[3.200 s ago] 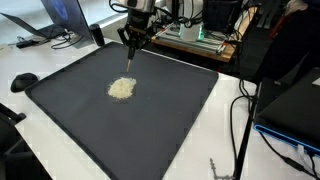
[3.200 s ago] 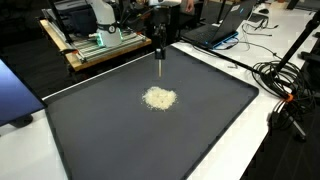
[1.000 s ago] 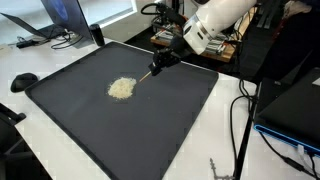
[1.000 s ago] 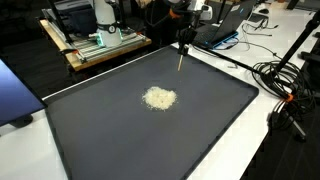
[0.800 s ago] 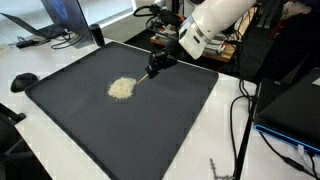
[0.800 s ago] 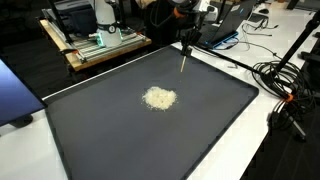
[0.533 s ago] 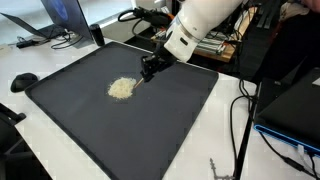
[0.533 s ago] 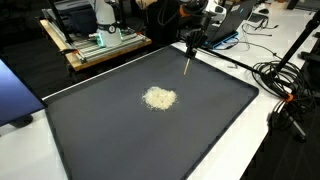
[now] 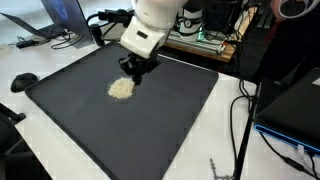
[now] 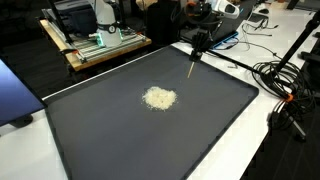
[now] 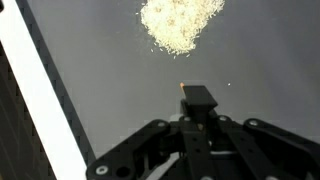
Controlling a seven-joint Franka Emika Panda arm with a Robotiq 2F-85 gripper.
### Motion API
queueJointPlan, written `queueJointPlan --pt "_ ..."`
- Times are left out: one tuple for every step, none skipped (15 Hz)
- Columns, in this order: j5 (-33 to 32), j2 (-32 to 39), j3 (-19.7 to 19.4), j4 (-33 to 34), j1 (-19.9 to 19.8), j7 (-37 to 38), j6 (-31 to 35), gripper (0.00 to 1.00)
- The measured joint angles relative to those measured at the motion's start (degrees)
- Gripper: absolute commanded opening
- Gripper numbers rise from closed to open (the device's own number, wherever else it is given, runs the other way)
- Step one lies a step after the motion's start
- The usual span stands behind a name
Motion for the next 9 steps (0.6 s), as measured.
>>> queueJointPlan --pt "2.23 0.36 -0.26 1.07 -0.62 -1.32 0.0 0.03" --pt "4.41 0.67 -0.56 2.05 -1.2 -2.52 0.0 0.03" --pt "6.46 0.97 -0.94 2.96 -1.76 -3.6 0.0 0.03" --pt "8.49 1.29 -1.34 3.92 -2.36 -4.6 0.0 0.03" --pt "10.43 1.58 -1.7 4.77 -2.98 -5.57 0.0 0.03" --pt "12.27 1.87 -2.03 5.57 -3.7 -6.47 -0.02 0.03" --pt "13.93 2.08 -2.34 6.22 -4.44 -7.17 -0.16 0.03" --pt "15.56 2.24 -2.62 6.83 -5.26 -7.79 -0.42 0.03" --pt "17.28 2.33 -2.88 7.29 -6.13 -8.36 -0.74 0.03"
